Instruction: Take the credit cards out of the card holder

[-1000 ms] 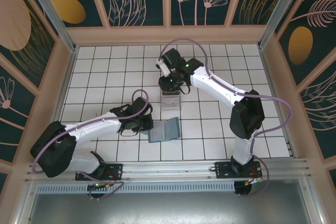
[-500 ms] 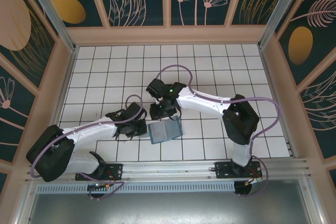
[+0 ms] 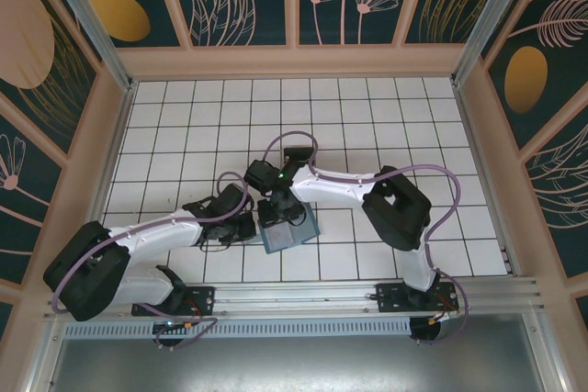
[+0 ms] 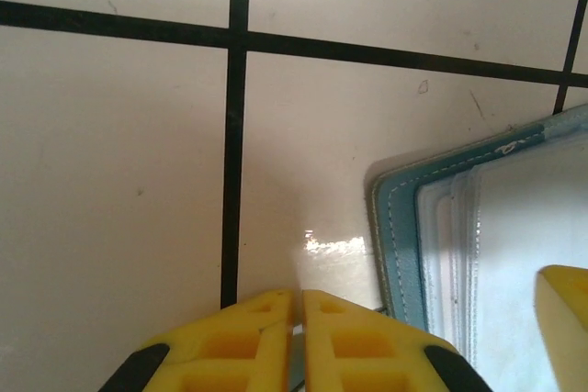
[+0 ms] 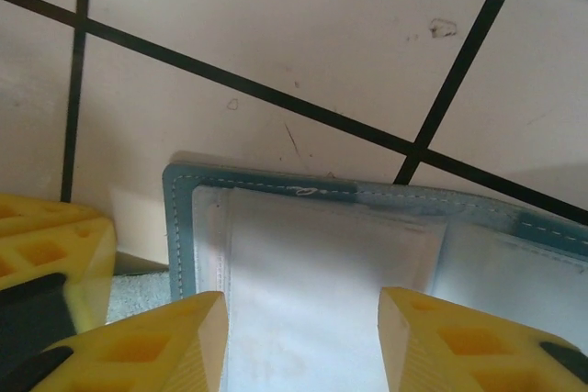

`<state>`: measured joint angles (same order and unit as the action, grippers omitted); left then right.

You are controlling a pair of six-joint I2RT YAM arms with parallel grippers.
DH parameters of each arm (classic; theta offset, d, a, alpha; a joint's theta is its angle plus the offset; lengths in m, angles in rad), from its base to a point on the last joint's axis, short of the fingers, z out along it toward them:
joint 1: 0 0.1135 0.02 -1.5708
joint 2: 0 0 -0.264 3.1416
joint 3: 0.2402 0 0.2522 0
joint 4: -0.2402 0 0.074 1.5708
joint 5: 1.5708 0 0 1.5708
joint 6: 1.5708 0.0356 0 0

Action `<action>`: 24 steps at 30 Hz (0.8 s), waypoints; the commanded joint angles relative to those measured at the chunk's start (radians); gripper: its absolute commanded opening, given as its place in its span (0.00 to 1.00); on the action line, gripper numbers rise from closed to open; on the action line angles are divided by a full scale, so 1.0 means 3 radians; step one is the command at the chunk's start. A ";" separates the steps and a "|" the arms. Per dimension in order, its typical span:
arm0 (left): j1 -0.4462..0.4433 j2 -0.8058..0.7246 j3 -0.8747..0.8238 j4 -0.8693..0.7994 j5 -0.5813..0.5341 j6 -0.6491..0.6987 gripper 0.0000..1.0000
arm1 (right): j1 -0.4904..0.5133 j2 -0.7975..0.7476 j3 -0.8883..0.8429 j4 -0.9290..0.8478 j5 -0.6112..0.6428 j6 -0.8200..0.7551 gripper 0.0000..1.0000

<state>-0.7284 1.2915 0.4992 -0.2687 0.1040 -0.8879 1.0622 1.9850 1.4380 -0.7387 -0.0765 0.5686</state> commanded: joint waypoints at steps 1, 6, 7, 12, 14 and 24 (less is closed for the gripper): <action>0.0014 -0.0038 -0.0063 0.0026 0.0033 -0.0015 0.12 | 0.0049 0.0106 -0.0076 0.0003 0.0098 0.0098 0.46; 0.0010 -0.0053 -0.0084 0.0042 0.0042 -0.0026 0.12 | 0.0058 0.0181 -0.0135 0.0049 0.0107 0.0124 0.45; 0.0010 -0.0054 -0.0087 0.0047 0.0042 -0.0027 0.12 | 0.0064 0.0193 -0.0139 0.0054 0.0107 0.0124 0.45; 0.0010 -0.0061 -0.0094 0.0042 0.0043 -0.0025 0.12 | 0.0088 0.0224 -0.0094 0.0003 0.0158 0.0124 0.31; 0.0014 -0.0066 -0.0088 0.0042 0.0047 -0.0018 0.12 | 0.0088 0.0195 -0.0092 0.0011 0.0168 0.0130 0.22; 0.0009 -0.0079 -0.0015 -0.0045 0.0035 0.0014 0.12 | 0.0060 -0.0045 -0.0118 0.0043 0.0119 0.0099 0.21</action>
<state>-0.7284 1.2797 0.4877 -0.2577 0.1040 -0.8875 1.0798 2.0048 1.4174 -0.7132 -0.0513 0.5941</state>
